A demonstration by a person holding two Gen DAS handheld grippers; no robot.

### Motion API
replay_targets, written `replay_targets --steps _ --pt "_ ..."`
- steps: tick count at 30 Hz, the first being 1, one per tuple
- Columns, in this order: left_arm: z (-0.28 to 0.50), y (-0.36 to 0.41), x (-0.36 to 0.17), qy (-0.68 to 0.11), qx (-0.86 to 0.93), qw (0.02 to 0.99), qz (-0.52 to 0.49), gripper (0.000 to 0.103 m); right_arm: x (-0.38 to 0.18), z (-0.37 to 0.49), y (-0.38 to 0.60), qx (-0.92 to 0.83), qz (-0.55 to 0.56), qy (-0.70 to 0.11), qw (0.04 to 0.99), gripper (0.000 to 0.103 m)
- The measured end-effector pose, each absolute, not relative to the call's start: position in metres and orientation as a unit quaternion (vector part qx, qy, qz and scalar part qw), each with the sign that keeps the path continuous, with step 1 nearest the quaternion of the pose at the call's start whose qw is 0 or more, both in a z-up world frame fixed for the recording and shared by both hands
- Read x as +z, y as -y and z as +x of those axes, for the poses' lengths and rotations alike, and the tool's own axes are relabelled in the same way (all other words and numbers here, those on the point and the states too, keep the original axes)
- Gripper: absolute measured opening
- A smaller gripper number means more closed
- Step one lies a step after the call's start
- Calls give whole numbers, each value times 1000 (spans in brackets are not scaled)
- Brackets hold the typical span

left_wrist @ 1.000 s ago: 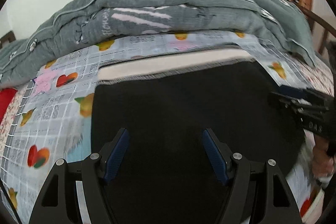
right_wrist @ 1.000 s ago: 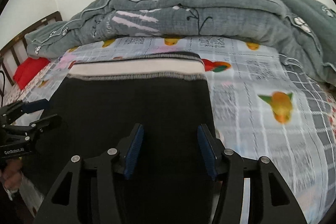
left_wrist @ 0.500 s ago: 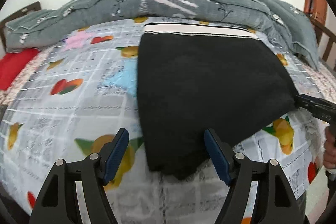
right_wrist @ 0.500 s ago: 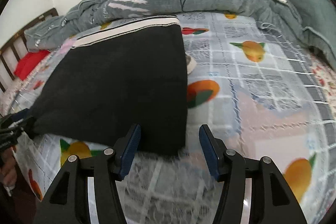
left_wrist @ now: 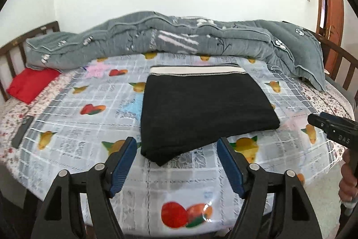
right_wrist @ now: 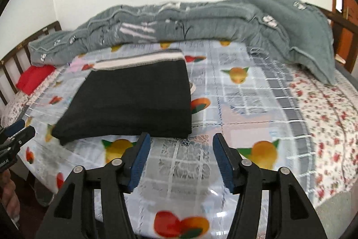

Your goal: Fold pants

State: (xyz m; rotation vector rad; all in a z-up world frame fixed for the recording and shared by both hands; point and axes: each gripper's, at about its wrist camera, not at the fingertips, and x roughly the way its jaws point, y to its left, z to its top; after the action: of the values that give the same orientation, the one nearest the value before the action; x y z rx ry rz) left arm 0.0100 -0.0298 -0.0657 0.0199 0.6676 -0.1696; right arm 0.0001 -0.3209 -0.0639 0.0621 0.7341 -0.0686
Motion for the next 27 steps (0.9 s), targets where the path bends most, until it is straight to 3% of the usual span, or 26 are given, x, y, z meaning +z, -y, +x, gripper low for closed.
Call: replay_targets --steps 2,5,27 --pt "-5 32 -57 -324 -77 943 12 78 -55 -14 316 -47 18 -351 935 91" --pt "-23 33 -48 -324 -73 943 5 84 -45 -34 306 -65 -25 -335 940 101" --pt "-44 36 -36 -319 -55 946 4 86 -31 -65 311 -72 7 -331 941 101"
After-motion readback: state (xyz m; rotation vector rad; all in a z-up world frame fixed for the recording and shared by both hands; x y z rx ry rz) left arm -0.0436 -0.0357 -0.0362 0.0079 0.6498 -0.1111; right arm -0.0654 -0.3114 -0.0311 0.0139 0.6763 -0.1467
